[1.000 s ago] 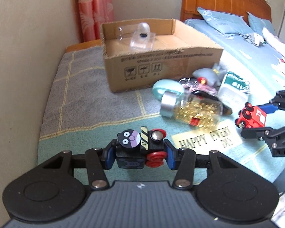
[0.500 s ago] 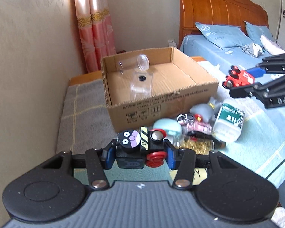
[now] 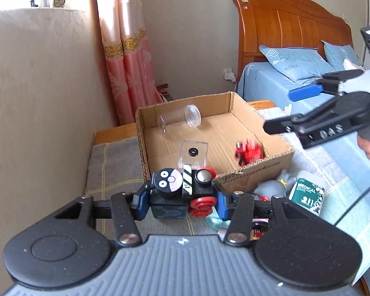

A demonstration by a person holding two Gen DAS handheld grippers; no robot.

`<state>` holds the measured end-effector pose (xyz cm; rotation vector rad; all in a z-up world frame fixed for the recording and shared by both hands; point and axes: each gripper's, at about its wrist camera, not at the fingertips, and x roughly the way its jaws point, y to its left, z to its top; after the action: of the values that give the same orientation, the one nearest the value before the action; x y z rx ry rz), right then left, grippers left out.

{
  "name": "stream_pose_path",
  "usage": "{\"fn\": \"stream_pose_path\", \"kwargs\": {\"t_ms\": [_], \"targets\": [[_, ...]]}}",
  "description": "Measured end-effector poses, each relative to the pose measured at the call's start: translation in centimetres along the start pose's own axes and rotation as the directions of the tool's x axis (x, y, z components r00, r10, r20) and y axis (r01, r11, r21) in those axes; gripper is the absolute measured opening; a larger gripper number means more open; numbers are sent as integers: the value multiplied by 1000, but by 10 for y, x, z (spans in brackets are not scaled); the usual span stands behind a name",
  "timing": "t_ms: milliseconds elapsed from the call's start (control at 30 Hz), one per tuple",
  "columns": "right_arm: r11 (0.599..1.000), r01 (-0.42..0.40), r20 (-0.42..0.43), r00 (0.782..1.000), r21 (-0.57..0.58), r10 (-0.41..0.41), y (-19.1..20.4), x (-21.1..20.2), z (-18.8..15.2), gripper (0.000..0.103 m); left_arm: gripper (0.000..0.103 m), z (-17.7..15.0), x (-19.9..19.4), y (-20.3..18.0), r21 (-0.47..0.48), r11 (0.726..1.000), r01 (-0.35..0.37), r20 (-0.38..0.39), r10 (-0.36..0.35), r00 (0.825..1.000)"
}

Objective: Organize rigid objects
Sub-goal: 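Carry the red toy train into the box and open the right tool, then lower the black toy block into the box and open the left tool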

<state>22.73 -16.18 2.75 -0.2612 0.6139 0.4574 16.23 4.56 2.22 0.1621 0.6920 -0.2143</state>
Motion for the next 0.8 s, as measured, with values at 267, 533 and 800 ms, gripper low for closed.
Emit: {"fn": "stream_pose_path", "kwargs": {"t_ms": [267,533,800], "targets": [[997,3,-62,998,77,1,1,-21,-13,103,50,25,17,1,8,1000,-2,-8,2,1000],[993,31,-36,999,118,-27,5,-46,-21,103,50,67,47,7,33,999,-28,-34,29,999],[994,49,-60,997,101,-44,13,-58,-34,103,50,105,100,14,38,999,-39,-115,43,992]]}}
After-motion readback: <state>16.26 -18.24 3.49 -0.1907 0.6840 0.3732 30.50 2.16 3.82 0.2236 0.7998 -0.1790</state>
